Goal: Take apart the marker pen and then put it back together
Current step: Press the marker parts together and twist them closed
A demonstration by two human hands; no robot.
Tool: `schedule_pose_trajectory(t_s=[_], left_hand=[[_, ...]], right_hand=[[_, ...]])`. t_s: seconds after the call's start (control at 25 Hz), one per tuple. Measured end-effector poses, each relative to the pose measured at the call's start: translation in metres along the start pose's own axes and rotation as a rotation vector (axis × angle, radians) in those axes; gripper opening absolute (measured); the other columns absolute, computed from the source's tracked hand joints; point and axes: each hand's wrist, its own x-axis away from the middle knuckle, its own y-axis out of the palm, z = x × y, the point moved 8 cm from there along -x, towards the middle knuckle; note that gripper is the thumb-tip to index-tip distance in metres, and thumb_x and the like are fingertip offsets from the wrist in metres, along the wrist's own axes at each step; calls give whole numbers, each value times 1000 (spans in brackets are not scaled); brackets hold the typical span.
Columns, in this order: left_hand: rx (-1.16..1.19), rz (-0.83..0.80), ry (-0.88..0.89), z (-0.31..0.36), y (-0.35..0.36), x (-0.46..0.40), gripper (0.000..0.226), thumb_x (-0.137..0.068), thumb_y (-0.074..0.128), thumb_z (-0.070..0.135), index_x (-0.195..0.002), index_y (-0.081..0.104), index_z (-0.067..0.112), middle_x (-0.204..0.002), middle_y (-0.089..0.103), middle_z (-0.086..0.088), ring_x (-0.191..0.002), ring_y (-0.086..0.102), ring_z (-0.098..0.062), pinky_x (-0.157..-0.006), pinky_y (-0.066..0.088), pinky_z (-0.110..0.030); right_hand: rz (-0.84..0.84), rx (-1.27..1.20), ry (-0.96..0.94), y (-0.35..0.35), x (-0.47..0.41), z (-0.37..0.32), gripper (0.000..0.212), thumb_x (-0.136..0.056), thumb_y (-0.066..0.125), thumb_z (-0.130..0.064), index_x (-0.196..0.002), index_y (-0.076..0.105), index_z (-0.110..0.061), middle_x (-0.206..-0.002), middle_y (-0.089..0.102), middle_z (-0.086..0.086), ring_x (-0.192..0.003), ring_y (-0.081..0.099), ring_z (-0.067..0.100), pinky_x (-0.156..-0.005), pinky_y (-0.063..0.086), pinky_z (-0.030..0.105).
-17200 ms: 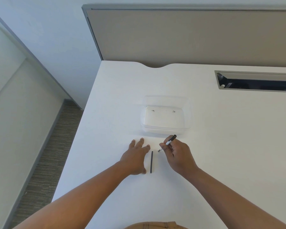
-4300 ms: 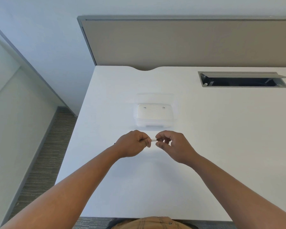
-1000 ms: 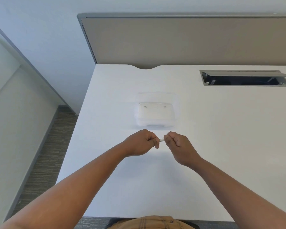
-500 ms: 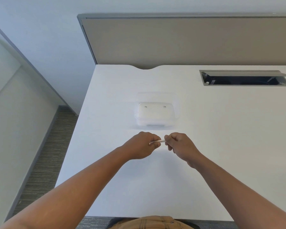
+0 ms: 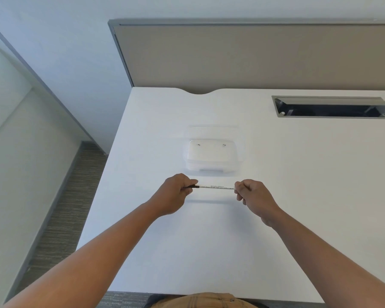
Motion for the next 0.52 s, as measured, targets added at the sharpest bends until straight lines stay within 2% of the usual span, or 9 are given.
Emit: schedule_pose_trajectory(t_s=[0.08,0.16,0.28,0.4,0.52], left_hand=[[-40,-12,4,-2,3,-3,38,-102,50,3,-134,64,16,-109,57,3,-98,54,-8,-77,37,-6],[-97,-40,6,-8,9,-7,40,-101,47,0,-133,65,16,-112,54,-2,-99,51,-15,-79,36,-14],[-152,-41,-6,-16,16,-11,39,-100,47,0,-131,66,14,-111,54,-1,-98,50,-14,-83,34,-17],[-86,53,-30,-21,14,-14,34,-99,53,1,-126,68,14,-109,64,0,-97,58,-13,-85,40,-21],[-87,84,-37,-25,18,-16,22,-94,57,3,-100,69,21,-93,68,6,-80,58,-8,-73,42,-25]], right_hand=[[-10,4,10,1,-3,7,30,-100,58,-36,-84,70,-13,-73,71,-4,-64,55,15,-65,45,29],[-11,5,10,3,-6,14,21,-98,62,-27,-83,73,-16,-72,72,-6,-63,57,12,-62,48,26],[-10,-9,-36,6,-10,17,19,-94,65,-11,-79,75,-19,-71,70,-9,-64,57,12,-59,51,19],[16,50,-87,1,-13,16,10,-91,71,-11,-91,74,-21,-79,70,-2,-65,61,14,-64,52,21],[44,200,-153,-1,-18,15,9,-90,72,-10,-93,73,-19,-78,68,-8,-65,58,1,-61,44,7]])
